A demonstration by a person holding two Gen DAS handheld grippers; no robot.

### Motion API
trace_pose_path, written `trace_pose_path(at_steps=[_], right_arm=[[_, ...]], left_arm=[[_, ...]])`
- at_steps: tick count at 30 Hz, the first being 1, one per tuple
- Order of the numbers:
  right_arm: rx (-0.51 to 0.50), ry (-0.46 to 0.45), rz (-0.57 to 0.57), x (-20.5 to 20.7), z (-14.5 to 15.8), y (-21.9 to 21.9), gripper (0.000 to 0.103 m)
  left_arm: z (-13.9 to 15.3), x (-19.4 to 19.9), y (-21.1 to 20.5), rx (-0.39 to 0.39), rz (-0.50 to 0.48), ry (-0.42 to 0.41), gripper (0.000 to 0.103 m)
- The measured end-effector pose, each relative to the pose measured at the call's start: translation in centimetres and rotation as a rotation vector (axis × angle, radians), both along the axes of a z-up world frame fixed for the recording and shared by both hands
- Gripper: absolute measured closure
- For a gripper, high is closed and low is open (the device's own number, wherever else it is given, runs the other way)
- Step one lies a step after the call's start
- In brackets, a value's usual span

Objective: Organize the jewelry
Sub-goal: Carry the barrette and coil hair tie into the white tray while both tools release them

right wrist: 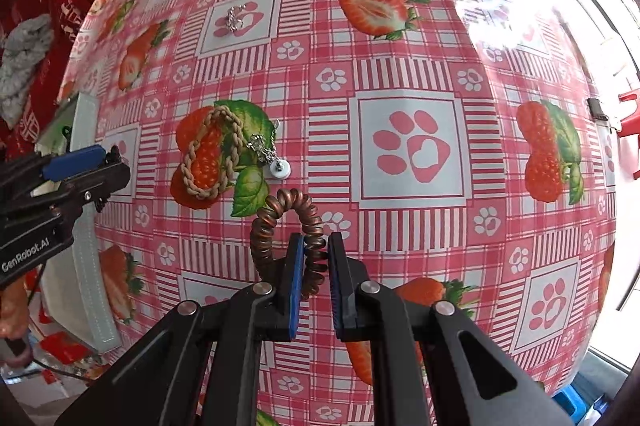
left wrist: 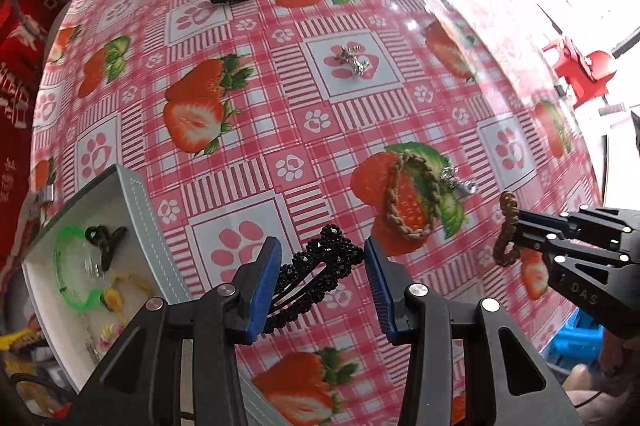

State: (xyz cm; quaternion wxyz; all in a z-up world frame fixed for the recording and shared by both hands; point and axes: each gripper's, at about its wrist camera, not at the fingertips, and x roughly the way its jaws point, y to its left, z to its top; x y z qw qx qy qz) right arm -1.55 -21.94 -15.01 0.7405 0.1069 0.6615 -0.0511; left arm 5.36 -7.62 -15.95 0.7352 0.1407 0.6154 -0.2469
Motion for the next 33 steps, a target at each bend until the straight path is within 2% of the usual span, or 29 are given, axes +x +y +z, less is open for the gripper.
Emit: trace_pose_path(at_steps=[3, 6, 8, 10, 18, 25, 33], right_arm=[[0.01, -0.009, 0.002, 1.1, 1.5, -1.0, 0.09], [0.018, -0.021, 0.006, 0.4, 1.9, -1.3, 0.09], [0.021, -0.028, 0.01, 0.5, 2.1, -0.7, 0.09], [0.026, -0.035, 0.019, 0.5, 2.7, -0.4, 0.09], [0.064, -0.064, 0.082, 2.2, 4.5, 2.5, 0.09], [0.115, -0.088, 0.205, 4.7, 5.6, 8.2, 0.09], [0.166, -0.083, 0.365, 6.3, 5.4, 16.1, 0.09]], left_arm=[[1.4, -1.0, 1.2, -0.019, 0.024, -0.007, 0.053], [2.5, -1.0, 1.8, -0.035, 0.05, -0.016, 0.053], [3.1, -1.1, 1.9, -0.044, 0.07, -0.025, 0.053], [3.0, 0.3, 2.1, -0.051, 0.089, -0.033, 0.053], [5.5, 0.2, 6.4, -0.077, 0.197, -0.077, 0.053], [6.5, -1.0, 12.4, -0.06, 0.321, -0.099, 0.053], [5.3, -3.1, 19.5, -0.018, 0.459, -0.077, 0.053]])
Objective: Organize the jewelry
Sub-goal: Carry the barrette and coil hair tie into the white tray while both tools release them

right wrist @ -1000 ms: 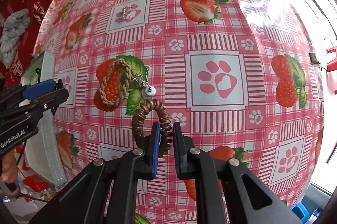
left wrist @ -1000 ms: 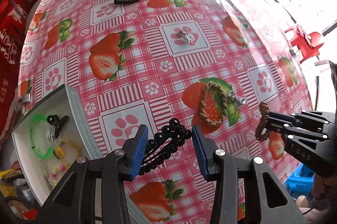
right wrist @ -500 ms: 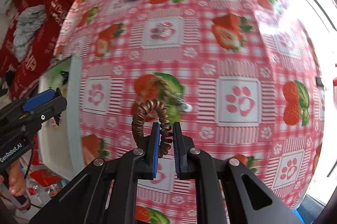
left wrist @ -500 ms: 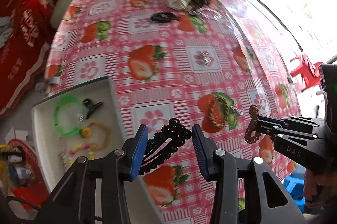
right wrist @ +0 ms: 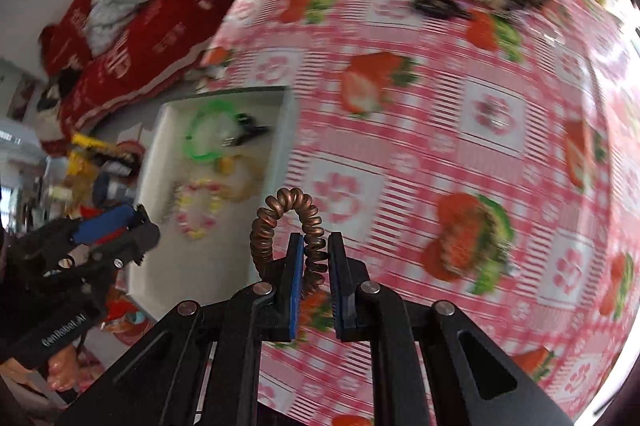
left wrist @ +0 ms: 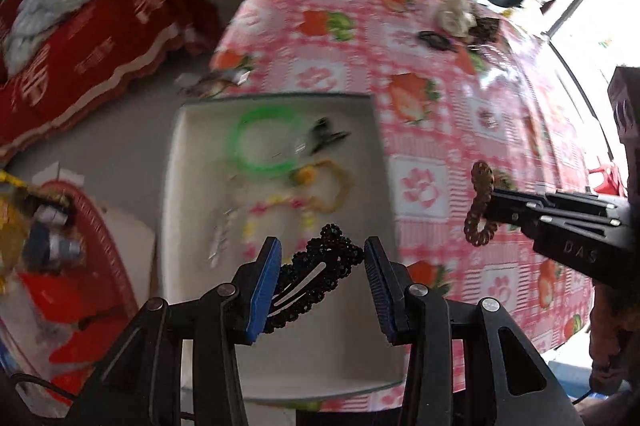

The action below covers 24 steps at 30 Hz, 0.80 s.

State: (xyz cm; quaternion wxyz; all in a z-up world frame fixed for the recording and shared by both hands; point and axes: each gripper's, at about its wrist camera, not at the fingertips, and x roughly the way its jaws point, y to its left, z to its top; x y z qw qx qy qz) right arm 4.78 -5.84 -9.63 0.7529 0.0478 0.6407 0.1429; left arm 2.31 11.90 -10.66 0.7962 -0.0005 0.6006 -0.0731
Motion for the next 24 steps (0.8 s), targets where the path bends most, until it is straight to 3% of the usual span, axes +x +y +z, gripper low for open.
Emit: trace_pose_path(at_steps=[7, 13, 24], right_arm=[[0.011, 0.039, 0.122, 0.6, -1.7, 5.9, 0.09], [-0.037, 0.085, 0.227, 0.6, -4.4, 10.2, 0.09], [-0.151, 0.143, 0.291, 1.2, -8.4, 12.6, 0.09]], left_arm=[[-2.7, -1.4, 3.9, 0.027, 0.086, 0.043, 0.053], [-5.5, -1.7, 5.4, 0.044, 0.122, 0.08, 0.053], [-8.1, -1.3, 6.7, 0.054, 0.167, 0.107, 0.053]])
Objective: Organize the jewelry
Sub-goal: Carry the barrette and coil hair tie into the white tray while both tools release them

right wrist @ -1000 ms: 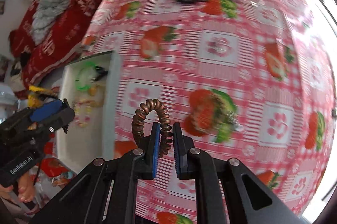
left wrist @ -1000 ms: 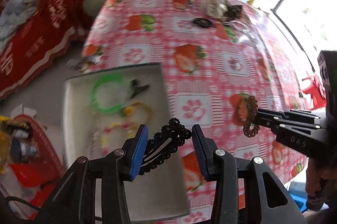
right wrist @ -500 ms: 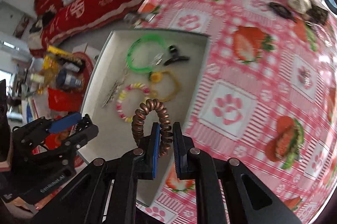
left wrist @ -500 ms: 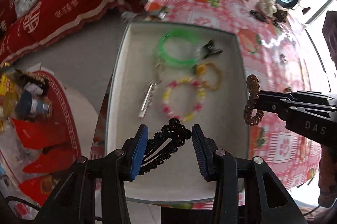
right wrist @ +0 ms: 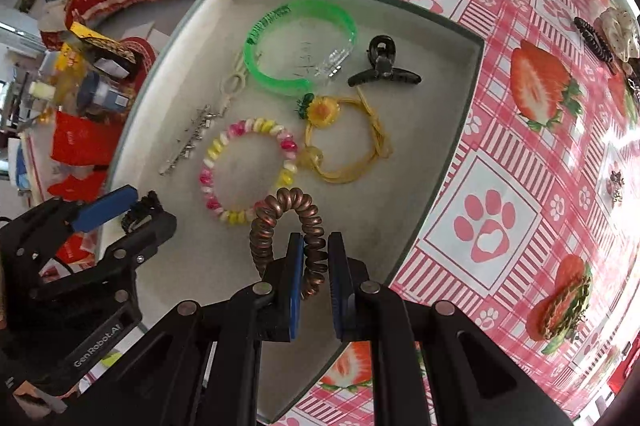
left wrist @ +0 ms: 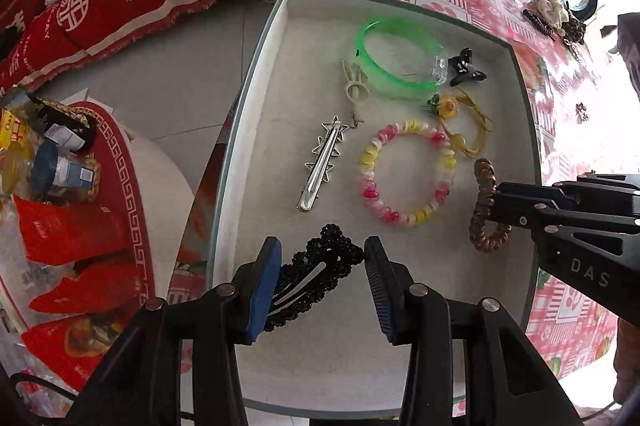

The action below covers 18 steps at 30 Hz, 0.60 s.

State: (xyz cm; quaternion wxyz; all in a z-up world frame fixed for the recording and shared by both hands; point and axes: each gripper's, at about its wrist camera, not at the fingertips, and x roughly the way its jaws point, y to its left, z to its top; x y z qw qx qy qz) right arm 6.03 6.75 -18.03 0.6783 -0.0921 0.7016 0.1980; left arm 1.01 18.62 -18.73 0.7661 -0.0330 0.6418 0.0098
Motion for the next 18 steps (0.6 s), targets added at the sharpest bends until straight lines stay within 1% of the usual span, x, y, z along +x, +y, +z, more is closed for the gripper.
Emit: trace_pose_path(at_steps=[7, 16, 17, 18], right_arm=[[-0.032, 0.015, -0.01, 0.6, -1.5, 0.3, 0.09], [-0.039, 0.002, -0.009, 0.9, -1.5, 0.6, 0.089], [-0.041, 0.0, -0.008, 0.8, -1.5, 0.6, 0.089], [-0.044, -0.001, -0.009, 0.8, -1.5, 0.5, 0.086]], left_arm=[[-0.7, 0.2, -0.4, 0.025, -0.023, 0.006, 0.053], [-0.9, 0.1, -1.1, 0.052, -0.055, 0.005, 0.052], [-0.9, 0.1, -1.2, 0.056, -0.058, 0.005, 0.052], [-0.9, 0.0, -1.3, 0.062, -0.061, 0.008, 0.052]])
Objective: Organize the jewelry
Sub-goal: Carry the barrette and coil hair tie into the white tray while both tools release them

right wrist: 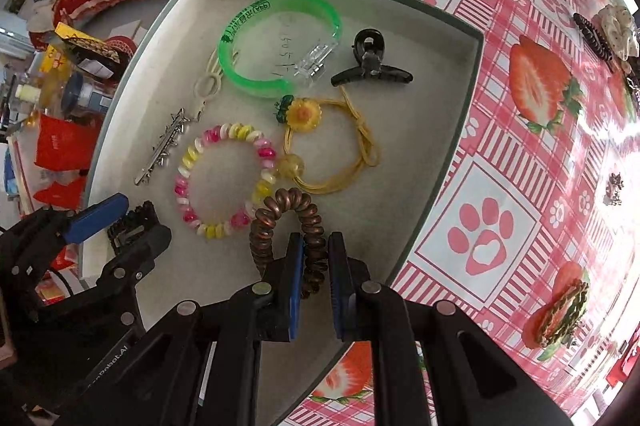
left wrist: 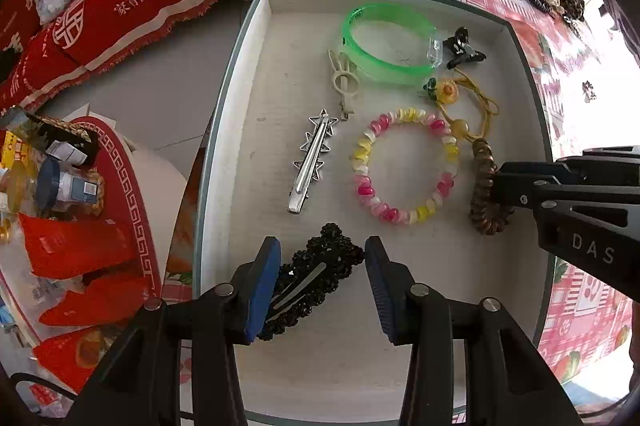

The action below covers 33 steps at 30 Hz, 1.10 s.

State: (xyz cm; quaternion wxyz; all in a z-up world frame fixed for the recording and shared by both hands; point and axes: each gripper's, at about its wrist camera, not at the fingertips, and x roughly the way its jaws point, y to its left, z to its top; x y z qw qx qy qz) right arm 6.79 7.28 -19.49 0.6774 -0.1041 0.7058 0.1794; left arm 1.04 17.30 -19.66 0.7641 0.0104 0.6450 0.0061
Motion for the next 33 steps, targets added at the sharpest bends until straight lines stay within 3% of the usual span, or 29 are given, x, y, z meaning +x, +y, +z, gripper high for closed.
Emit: trace_pose_path(at_steps=[2, 5, 10, 11, 12, 13, 25, 26, 27, 33], right_arm=[[-0.002, -0.002, -0.004, -0.1, 0.2, -0.3, 0.077], [0.007, -0.012, -0.004, -0.2, 0.6, -0.4, 0.075], [0.032, -0.038, -0.026, 0.0, 2.1, -1.1, 0.062], [0.04, -0.046, -0.031, 0.0, 2.6, -1.2, 0.061], [0.049, -0.055, -0.038, 0.1, 3.1, -1.3, 0.059], [0.055, -0.062, -0.042, 0.1, 3.4, -1.5, 0.057], [0.074, -0.118, -0.152, -0.4, 7.2, -6.8, 0.052], [0.072, -0.116, -0.169, -0.5, 7.3, -7.6, 0.052], [0.069, -0.115, -0.178, -0.5, 7.1, -7.7, 0.052], [0.063, -0.106, -0.256, -0.9, 7.0, -10.8, 0.048]], left_arm=[[0.0, 0.0, -0.2, 0.005, -0.002, 0.007, 0.052], [0.0, -0.2, -0.3, 0.012, -0.001, 0.011, 0.052], [0.5, -0.3, -0.5, 0.017, -0.013, 0.001, 0.05], [0.7, -0.3, -0.6, 0.019, -0.018, -0.002, 0.044], [0.8, -0.2, -0.6, 0.02, -0.021, -0.006, 0.025], [1.2, -0.3, -0.8, 0.025, -0.024, -0.021, 0.017], [2.3, 0.2, -2.2, 0.04, -0.064, -0.035, 0.017], [2.4, 0.2, -2.3, 0.041, -0.067, -0.036, 0.016], [2.4, 0.3, -2.4, 0.041, -0.07, -0.035, 0.0], [3.1, 0.9, -4.3, 0.055, -0.107, -0.04, 0.0]])
